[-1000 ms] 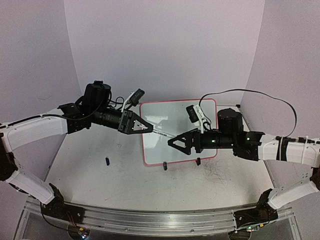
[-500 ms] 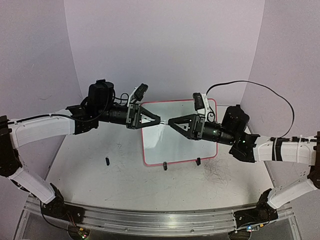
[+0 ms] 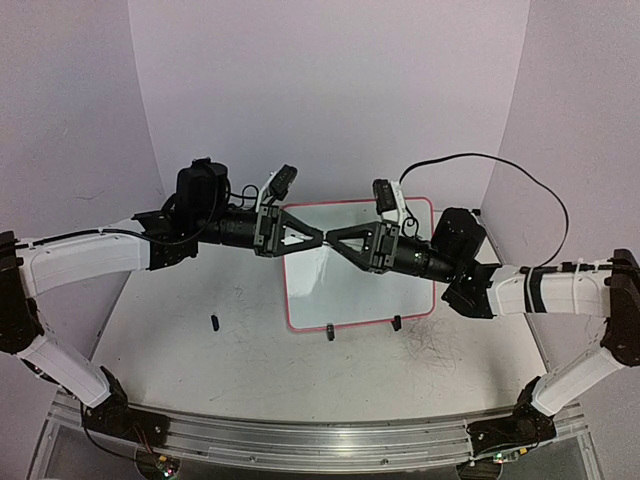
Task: Write a sentence on the whiteboard
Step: Pass from the left arm to the right
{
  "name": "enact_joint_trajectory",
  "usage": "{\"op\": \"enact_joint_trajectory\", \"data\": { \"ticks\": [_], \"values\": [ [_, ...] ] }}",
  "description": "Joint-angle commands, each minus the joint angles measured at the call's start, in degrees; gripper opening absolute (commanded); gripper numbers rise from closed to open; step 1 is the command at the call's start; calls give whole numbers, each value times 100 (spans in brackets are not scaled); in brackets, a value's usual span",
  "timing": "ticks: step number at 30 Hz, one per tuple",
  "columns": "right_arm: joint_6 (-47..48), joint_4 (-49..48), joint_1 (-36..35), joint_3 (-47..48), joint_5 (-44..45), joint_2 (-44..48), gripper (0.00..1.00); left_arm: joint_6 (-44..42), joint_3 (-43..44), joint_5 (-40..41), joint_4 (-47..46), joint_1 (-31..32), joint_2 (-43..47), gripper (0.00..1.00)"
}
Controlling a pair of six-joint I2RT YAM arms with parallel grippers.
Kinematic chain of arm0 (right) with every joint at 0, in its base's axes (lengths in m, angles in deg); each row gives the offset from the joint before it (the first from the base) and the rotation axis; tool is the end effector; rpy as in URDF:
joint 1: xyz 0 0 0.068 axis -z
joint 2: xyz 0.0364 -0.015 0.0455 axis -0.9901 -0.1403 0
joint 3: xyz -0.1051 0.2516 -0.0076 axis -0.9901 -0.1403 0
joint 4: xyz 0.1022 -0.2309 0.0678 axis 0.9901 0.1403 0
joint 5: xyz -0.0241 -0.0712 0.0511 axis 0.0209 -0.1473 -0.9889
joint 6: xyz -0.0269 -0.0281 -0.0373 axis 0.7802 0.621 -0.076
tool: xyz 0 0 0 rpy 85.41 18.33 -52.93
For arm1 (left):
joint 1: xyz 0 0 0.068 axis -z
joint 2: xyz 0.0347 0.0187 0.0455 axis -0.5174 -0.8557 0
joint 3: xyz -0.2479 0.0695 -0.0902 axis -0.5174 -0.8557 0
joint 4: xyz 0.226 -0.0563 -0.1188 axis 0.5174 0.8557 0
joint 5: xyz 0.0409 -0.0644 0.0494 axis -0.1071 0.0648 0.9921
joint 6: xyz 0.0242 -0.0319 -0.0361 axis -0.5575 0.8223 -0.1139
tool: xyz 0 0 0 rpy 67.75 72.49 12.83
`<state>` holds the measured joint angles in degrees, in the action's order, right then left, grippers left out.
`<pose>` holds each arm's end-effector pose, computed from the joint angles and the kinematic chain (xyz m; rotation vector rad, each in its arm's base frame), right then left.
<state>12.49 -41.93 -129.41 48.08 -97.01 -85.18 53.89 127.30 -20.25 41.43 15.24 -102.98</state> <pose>0.2029 0.2538 0.3070 -0.6065 1.5591 1.8205 0.2144 -0.2616 0.3418 0.7714 1.9103 -1.7078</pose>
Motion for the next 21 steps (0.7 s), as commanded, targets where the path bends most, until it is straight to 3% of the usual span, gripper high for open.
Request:
{"op": "enact_joint_trajectory", "data": {
  "ticks": [1, 8, 12, 15, 18, 21],
  "values": [
    [-194, -778, -1, 177, -276, -115, 26, 37, 121, 25, -248, 10, 51, 0],
    [-211, -875, -13, 175, -413, -184, 15, 31, 32, 55, -273, 10, 99, 0],
    [-181, -895, -7, 189, -563, -233, 26, 34, -19, 62, -281, 10, 117, 0],
    [-185, -924, -7, 141, -490, -210, 17, 32, -33, 32, -283, 10, 110, 0],
    [-207, -976, -15, 193, -514, -238, 0, 30, -50, 40, -295, 10, 126, 0],
    [-229, -1055, -9, 218, -488, -256, 0, 34, -58, 15, -292, 10, 126, 0]
  ]
}}
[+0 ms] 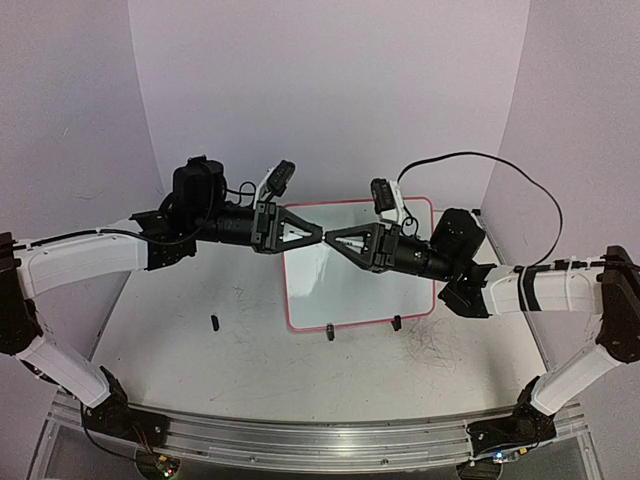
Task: Write a sentence on the whiteboard
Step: Pass from the left arm to the right, then hold the whiteboard at the center of the board.
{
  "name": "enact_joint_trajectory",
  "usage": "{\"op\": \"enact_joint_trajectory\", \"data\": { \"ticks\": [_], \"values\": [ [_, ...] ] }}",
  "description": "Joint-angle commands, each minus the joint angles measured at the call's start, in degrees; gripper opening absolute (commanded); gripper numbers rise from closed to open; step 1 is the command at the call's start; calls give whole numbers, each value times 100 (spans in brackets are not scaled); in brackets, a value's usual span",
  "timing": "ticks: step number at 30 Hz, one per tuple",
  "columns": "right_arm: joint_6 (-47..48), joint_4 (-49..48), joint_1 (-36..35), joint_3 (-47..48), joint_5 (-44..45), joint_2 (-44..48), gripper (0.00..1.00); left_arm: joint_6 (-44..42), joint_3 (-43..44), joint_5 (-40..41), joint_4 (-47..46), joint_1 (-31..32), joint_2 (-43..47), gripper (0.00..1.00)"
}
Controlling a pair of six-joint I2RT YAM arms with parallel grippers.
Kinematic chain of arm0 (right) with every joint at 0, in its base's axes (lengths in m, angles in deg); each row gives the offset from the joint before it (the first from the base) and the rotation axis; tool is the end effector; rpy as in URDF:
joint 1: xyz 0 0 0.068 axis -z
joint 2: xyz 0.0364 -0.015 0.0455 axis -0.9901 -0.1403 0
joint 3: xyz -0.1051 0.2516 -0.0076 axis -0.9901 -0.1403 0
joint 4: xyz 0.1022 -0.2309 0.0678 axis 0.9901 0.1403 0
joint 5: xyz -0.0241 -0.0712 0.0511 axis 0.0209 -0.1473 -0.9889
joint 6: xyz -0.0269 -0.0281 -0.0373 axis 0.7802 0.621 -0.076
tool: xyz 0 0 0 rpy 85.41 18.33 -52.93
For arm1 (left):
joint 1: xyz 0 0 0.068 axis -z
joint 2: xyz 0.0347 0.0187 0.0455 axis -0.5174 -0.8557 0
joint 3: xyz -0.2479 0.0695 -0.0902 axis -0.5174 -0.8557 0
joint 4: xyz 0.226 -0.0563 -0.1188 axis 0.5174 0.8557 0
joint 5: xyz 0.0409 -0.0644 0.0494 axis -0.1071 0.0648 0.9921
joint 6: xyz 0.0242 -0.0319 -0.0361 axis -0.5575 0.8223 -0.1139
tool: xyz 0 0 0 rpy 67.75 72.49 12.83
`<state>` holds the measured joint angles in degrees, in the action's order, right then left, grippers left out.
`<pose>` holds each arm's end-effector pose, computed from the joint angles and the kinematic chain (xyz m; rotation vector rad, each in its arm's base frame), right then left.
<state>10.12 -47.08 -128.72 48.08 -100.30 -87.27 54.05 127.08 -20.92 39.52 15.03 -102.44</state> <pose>0.2072 0.2549 0.3043 -0.6433 1.5212 1.8754 0.2138 -0.2595 0.3467 0.7847 1.8654 -1.7204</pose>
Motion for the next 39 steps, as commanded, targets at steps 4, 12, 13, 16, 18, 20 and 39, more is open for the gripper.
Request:
{"op": "enact_joint_trajectory", "data": {
  "ticks": [4, 12, 13, 16, 18, 20, 39],
  "values": [
    [22, -655, -82, 223, -121, -27, 0, 15, -117, 104, -101, 31, 122, 0],
    [334, -257, -71, -268, 700, 382, 0, -121, -383, 376, 87, -33, 551, 65],
    [431, -30, -71, -314, 886, 475, 0, -182, -417, 396, 184, -69, 638, 74],
    [842, 972, -74, -384, 1457, 853, 0, -265, -624, 441, 406, -303, 1040, 89],
    [1044, 1546, -79, -424, 1917, 1137, 0, -491, -673, 660, 836, -508, 1362, 96],
    [1226, 2134, -81, -448, 2418, 1444, 0, -871, -728, 1048, 1363, -659, 1661, 99],
    [3520, 4044, -69, 325, 4290, 1979, 4, -1678, -389, 650, 104, -1737, -693, 86]
  ]
}}
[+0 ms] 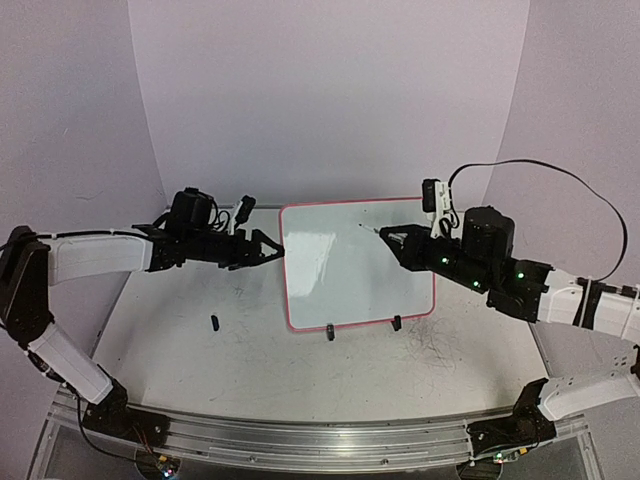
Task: Write a sentence on the whiteboard
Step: Hold the whiteboard at the center of the board.
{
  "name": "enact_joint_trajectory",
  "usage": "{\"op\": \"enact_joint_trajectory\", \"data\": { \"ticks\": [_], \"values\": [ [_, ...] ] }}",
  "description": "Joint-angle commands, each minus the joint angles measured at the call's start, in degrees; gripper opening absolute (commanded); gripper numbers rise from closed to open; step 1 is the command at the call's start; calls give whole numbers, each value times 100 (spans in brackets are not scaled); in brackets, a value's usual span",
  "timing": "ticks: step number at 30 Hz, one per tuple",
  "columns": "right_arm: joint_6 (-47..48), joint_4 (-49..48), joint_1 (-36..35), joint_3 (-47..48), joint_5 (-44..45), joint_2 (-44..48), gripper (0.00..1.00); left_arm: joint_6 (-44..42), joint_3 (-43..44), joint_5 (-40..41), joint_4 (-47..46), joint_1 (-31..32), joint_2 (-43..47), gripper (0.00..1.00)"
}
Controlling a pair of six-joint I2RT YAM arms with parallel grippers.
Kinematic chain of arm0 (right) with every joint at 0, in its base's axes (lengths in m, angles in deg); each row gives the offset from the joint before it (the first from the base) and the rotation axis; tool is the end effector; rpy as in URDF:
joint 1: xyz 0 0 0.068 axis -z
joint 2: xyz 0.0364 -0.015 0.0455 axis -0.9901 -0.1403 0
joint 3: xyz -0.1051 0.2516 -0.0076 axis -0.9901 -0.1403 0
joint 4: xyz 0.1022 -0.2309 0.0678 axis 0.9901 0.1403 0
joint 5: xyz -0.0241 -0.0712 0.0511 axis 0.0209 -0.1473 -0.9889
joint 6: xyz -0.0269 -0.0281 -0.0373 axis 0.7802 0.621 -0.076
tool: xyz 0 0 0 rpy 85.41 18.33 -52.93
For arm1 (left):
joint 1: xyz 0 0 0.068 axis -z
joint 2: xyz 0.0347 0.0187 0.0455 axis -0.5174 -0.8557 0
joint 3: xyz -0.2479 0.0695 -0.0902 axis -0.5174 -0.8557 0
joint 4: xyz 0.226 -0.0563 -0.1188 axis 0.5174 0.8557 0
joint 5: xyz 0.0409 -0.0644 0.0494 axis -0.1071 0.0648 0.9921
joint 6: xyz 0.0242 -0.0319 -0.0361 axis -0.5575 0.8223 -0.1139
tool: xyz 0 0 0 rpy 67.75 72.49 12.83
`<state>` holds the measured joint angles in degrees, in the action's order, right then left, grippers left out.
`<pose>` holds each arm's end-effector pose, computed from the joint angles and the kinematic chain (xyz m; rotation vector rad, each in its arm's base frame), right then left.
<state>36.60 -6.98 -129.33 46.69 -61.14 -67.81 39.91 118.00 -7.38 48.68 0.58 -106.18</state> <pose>0.1841 0.2021 0.3201 -0.3296 1.7408 1.0015 0.2752 -0.1924 0.2546 0.4633 2.1817 -1.1726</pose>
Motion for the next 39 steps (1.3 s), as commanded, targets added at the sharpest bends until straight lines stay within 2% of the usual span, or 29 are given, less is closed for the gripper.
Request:
{"op": "enact_joint_trajectory", "data": {
  "ticks": [1, 5, 8, 11, 16, 18, 24, 29, 31, 35, 39],
  "values": [
    [993, 34, -7, 540, 481, 16, 0, -277, 535, -769, -885, -326, -447, 85],
    [1603, 16, -11, 913, 606, -111, 0, -141, 588, -1323, -1415, -352, -1131, 85],
    [2027, 16, -11, 1105, 618, -206, 0, -69, 655, -1433, -1848, -352, -1382, 79],
    [2189, 23, -11, 1147, 781, -197, 0, 23, 545, -1433, -2334, -352, -1383, 67],
    [2515, -123, -10, 840, 604, 41, 0, 214, 174, -1314, -2983, -361, -1325, 40],
    [2579, -165, -12, 759, 556, 94, 0, 362, -75, -1208, -3359, -354, -1299, 33],
    [2580, -357, -11, 506, 433, 230, 0, 548, -333, -1209, -3950, -181, -1428, 25],
    [2568, -339, -11, 514, 666, 44, 0, 483, -428, -860, -4184, 22, -1361, 11],
    [2504, -225, -9, 541, 1021, -27, 0, 464, -586, -584, -4231, 137, -1266, 5],
    [2406, -452, -9, 385, 1293, 6, 0, 457, -857, -212, -4331, 366, -1147, 0],
    [2464, -725, -12, 395, 1511, -90, 0, 480, -1040, -8, -4464, 491, -1137, 0]
  ]
}}
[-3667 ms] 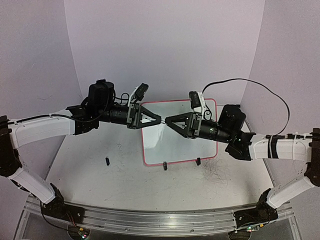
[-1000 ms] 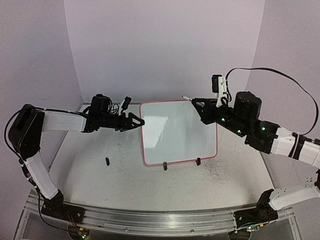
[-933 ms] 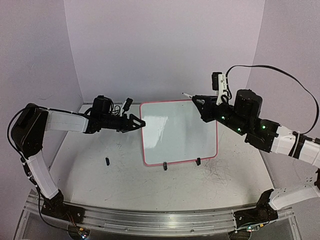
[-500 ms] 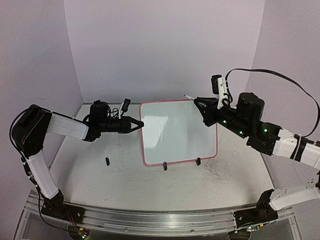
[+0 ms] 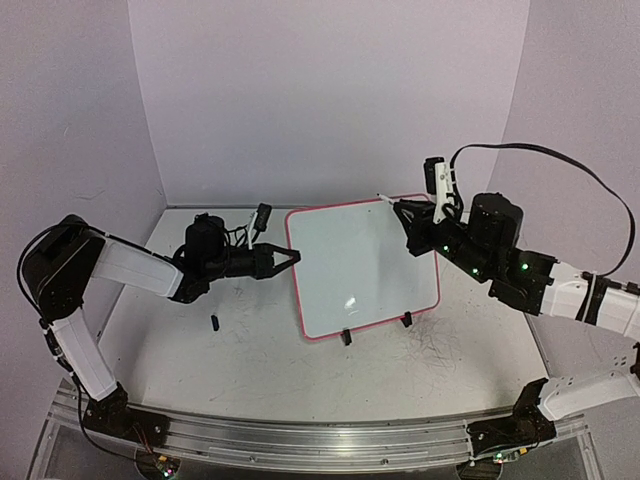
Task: Write a sentence on the whiteboard
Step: Hold the whiteboard at the center of the board.
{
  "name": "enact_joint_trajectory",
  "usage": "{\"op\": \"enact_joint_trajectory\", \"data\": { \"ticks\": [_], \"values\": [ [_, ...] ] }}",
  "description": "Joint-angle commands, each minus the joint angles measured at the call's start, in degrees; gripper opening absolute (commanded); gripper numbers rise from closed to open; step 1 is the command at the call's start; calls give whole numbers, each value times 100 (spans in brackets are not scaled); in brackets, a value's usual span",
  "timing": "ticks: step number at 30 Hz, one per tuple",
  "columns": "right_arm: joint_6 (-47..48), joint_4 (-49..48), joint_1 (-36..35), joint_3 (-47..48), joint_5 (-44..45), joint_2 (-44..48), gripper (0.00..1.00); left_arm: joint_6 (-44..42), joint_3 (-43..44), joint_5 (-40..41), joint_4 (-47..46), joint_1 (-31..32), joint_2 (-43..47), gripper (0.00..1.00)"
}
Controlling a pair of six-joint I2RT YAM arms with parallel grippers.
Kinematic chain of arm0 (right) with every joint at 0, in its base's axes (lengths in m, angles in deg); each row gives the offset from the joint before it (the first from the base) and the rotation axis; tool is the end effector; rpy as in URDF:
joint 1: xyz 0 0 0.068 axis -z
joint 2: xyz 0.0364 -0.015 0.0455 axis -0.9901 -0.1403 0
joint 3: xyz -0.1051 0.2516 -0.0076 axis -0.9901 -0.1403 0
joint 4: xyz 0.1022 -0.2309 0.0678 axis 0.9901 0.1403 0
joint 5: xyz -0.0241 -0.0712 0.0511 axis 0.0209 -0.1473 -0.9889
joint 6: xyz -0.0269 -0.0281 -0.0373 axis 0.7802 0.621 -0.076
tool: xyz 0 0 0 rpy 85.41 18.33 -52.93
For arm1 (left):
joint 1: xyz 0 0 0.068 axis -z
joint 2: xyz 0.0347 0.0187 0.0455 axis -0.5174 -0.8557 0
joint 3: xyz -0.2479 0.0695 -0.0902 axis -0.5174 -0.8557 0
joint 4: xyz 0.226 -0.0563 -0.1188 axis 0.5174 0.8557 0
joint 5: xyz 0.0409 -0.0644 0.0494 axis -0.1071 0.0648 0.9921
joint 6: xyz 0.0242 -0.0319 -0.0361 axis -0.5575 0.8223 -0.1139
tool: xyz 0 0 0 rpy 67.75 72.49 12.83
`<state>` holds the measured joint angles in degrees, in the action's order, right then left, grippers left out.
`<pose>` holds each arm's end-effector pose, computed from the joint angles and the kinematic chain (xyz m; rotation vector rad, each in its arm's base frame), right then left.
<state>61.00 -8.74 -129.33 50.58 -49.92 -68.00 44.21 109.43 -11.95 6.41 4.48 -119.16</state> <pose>0.1905 0.1988 0.3471 -0.4790 1.5277 0.5631 0.2825 -0.2286 0.2034 0.5931 1.8161 -1.3692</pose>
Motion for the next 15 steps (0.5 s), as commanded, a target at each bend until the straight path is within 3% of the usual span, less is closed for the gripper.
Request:
{"op": "enact_joint_trajectory", "data": {
  "ticks": [1, 5, 12, 15],
  "values": [
    [56, -625, -13, -8, 380, -89, 0, 53, -228, 496, -266, 120, 183, 0],
    [172, -739, -11, -66, 113, -120, 0, 33, -370, 546, -284, 136, 324, 5],
    [216, -722, -14, -110, -1, -161, 0, 439, -367, -5, -270, -175, 267, 47],
    [253, -720, -10, -103, 385, -88, 0, 653, -254, -477, -268, -438, 188, 57]
  ]
}}
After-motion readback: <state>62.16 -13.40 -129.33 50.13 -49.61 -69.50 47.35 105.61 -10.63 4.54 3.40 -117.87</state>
